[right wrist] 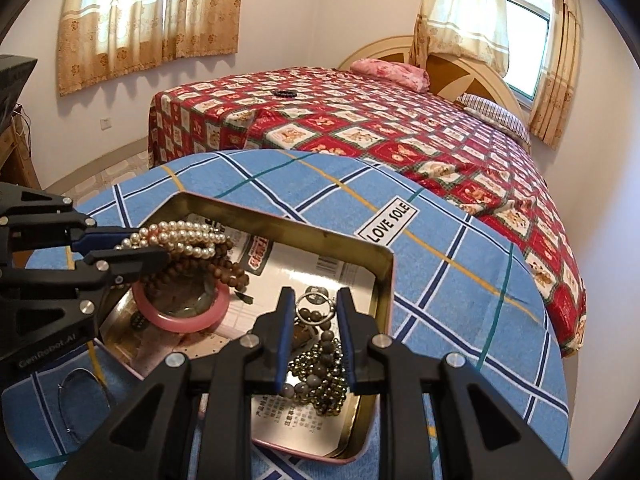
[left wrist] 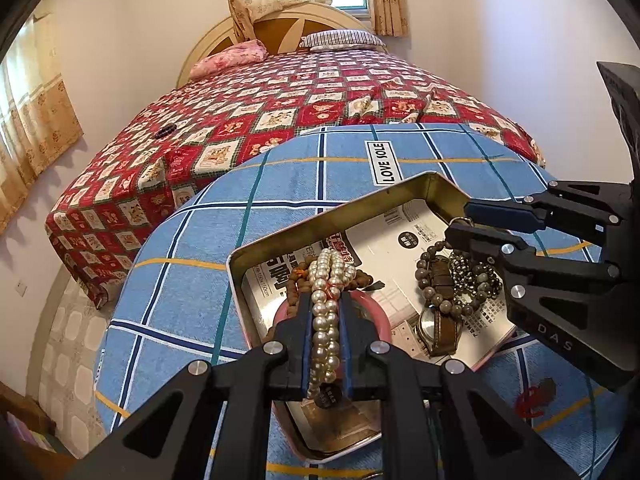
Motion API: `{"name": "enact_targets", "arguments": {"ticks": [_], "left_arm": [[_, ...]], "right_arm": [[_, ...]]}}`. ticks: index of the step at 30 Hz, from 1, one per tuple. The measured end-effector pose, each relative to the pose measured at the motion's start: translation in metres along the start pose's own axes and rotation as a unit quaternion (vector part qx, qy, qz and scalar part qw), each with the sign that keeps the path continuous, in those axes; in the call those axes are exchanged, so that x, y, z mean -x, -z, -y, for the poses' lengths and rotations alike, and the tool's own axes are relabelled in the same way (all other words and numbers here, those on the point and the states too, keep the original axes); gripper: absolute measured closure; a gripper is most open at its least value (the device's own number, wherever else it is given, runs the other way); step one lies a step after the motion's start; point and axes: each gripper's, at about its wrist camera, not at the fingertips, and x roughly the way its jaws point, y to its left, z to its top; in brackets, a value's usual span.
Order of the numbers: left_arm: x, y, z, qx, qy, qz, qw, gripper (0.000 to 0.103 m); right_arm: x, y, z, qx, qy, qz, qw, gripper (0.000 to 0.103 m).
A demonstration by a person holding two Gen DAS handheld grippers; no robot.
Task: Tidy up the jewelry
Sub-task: 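Open the left gripper over the tin while the right gripper releases the ring inside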
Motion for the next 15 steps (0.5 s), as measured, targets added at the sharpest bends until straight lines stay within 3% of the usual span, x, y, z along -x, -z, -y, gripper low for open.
{"name": "enact_targets", "arguments": {"ticks": [2, 3, 4, 6, 7, 15], "left_arm": [[0.001, 0.0, 0.001, 0.001, 0.0, 0.005, 1.0, 0.091], [0.001, -0.001, 0.001, 0.001, -0.001, 0.006, 1.0, 0.085], [0.002, -0.001, 0.002, -0.001, -0.004, 0.01, 0.9999, 0.077], [0.009, -0.001, 0.003, 0.001, -0.019, 0.028, 0.9994, 0.034], [0.014, -0.002, 0.003, 0.002, -0.027, 0.04, 0.9989, 0.03], [0.02, 0.004, -0.007, 0.01, -0.028, 0.039, 0.9988, 0.029]], "right_arm": [[0.001, 0.001, 0.0, 0.0, -0.001, 0.001, 1.0, 0.079], [0.003, 0.001, 0.001, 0.0, 0.0, 0.004, 1.0, 0.078], [0.004, 0.002, 0.001, -0.001, 0.004, 0.005, 1.0, 0.069], [0.007, 0.004, 0.003, -0.005, 0.006, 0.008, 1.0, 0.059], [0.009, 0.005, 0.004, -0.007, 0.006, 0.009, 1.0, 0.059], [0.021, 0.016, 0.008, -0.015, 0.013, 0.011, 1.0, 0.051]]}}
